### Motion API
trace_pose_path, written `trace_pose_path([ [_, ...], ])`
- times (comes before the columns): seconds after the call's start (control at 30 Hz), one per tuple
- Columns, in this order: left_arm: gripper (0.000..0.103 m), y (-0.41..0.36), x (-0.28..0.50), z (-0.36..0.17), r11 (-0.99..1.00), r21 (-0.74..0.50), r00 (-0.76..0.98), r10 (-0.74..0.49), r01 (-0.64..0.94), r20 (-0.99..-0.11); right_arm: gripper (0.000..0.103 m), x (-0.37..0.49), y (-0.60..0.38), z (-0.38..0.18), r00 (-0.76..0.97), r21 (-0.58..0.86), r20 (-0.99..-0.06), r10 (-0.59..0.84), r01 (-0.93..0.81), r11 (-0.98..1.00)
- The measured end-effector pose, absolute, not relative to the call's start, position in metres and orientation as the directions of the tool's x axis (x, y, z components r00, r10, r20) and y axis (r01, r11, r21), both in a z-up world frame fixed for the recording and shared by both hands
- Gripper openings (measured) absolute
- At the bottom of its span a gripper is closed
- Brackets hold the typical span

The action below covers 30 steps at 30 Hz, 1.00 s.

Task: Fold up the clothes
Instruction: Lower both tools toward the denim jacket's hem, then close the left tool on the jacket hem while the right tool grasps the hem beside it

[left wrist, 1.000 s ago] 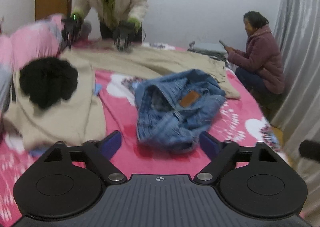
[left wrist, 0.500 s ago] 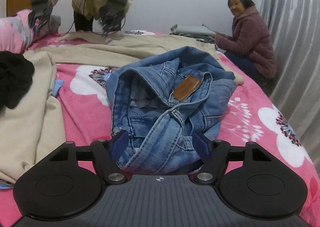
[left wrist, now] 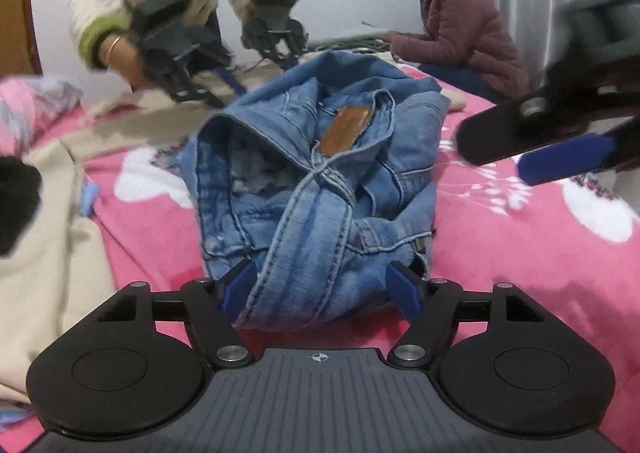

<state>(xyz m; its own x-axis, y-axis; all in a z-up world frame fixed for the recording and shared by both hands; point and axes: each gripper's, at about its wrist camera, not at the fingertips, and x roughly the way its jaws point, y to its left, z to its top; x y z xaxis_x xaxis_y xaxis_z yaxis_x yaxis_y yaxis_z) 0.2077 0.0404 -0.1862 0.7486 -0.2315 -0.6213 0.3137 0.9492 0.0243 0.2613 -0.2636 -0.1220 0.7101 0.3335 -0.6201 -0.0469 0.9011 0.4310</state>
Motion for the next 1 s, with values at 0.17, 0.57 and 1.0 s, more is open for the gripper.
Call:
trace_pose_path([
  [0.17,0.018,0.062,0.206,-0.175,0.909,-0.246,0.693,-0.416,0.337,-0.588,0.065,0.262,-0.275,-0.125,0.69,0.428,-0.652,0.313,-0.005,0.904],
  [0.57,0.001,0.038,0.163,-0.161,0.793,-0.337,0.575,-0.604,0.508,-0.552,0.067,0.259,-0.282,-0.133,0.652,0.491,-0.655,0.382,-0.016,0.871],
  [1.0,0.0,0.037,0.145,-0.152,0.713,-0.386,0.448,-0.681,0.585,-0.579,0.058,0.249,-0.275,-0.173,0.543,0.452,-0.756,0.366,0.028,0.892],
])
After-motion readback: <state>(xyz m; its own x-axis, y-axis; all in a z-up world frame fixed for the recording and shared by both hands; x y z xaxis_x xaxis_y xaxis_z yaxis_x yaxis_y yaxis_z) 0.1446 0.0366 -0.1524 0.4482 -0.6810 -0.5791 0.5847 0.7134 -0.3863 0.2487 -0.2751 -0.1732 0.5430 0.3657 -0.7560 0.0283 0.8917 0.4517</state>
